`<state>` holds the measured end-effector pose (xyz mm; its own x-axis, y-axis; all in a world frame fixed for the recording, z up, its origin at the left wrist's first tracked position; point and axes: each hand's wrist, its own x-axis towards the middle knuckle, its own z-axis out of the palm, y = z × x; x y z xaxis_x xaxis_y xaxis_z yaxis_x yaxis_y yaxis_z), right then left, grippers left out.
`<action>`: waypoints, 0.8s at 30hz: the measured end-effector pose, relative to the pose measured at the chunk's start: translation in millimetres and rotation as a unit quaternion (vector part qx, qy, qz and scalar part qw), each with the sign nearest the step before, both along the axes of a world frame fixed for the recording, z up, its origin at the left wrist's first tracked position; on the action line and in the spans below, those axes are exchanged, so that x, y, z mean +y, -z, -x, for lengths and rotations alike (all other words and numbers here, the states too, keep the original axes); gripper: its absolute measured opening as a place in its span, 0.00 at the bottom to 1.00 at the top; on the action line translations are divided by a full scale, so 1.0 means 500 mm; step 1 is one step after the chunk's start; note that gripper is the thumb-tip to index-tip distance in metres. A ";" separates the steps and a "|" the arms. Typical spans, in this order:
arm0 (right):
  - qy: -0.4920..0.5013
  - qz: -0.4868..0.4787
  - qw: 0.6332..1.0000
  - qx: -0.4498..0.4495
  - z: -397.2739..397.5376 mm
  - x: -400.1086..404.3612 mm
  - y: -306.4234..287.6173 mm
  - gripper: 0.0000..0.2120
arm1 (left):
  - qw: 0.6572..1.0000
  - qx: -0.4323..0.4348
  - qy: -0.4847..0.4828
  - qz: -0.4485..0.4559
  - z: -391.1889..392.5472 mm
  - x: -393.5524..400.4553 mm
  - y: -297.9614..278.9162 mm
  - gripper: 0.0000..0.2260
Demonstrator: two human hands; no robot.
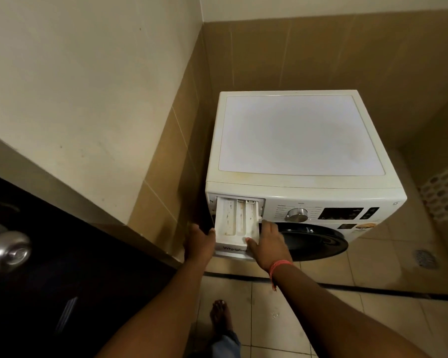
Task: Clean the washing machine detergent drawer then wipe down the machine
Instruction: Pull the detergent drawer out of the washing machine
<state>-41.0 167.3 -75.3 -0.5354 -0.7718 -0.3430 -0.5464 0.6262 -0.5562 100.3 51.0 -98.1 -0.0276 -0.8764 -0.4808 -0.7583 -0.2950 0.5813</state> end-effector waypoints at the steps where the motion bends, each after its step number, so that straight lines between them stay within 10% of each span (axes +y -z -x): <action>1: -0.032 -0.001 0.999 0.026 0.002 -0.008 -0.004 0.29 | 1.000 0.003 0.020 0.004 0.003 -0.008 -0.003 0.24; 10: -0.137 -0.109 0.984 0.042 0.038 -0.153 0.016 0.34 | 0.979 0.024 0.191 -0.065 0.075 -0.109 0.004 0.24; 24: -0.135 -0.156 0.977 0.059 0.049 -0.208 0.046 0.34 | 0.964 0.075 0.181 -0.180 0.079 -0.161 0.062 0.24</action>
<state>-65.3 63.5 -98.4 -0.3761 -0.7588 -0.5317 -0.7642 0.5785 -0.2851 60.7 -29.4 -129.3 -0.3934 -0.5729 -0.7191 -0.7648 -0.2302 0.6018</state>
